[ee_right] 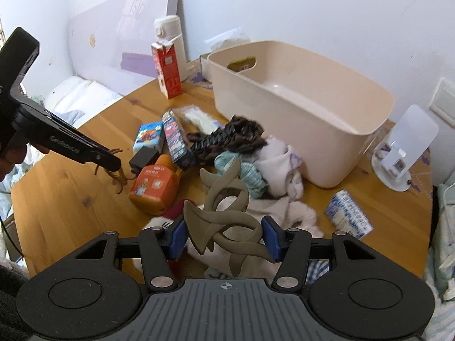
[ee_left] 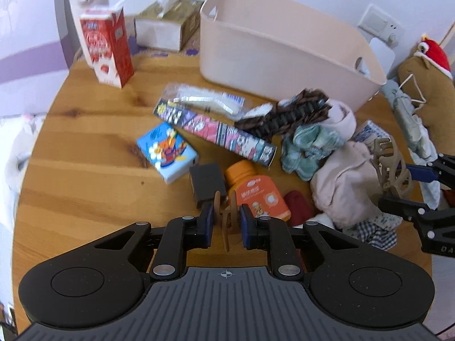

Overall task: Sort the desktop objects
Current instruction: 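Carry both clips over the beige basket and open both tools to release them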

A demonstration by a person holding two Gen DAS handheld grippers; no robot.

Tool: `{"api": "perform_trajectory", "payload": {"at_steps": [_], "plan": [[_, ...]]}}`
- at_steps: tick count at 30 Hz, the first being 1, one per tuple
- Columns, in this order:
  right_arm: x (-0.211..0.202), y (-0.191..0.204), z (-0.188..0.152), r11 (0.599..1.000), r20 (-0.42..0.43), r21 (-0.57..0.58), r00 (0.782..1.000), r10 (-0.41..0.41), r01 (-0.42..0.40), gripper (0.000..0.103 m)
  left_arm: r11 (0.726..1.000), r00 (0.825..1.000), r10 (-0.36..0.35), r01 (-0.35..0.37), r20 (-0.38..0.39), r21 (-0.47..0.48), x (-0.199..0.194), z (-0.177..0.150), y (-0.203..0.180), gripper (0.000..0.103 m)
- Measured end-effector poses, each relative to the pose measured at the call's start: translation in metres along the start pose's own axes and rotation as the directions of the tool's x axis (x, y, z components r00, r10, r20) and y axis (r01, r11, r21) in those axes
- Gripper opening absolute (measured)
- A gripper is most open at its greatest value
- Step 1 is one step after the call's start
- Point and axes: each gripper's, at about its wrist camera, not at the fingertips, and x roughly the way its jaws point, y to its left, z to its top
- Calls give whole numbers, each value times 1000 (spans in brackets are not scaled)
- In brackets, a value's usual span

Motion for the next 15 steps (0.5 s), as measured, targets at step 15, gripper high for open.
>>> {"api": "perform_trajectory", "payload": {"at_steps": [15], "plan": [[-27,-31,30,996,98,32,991,-87,84,53,993,985,-29,9,171,114,-42,55,-12,19]]}}
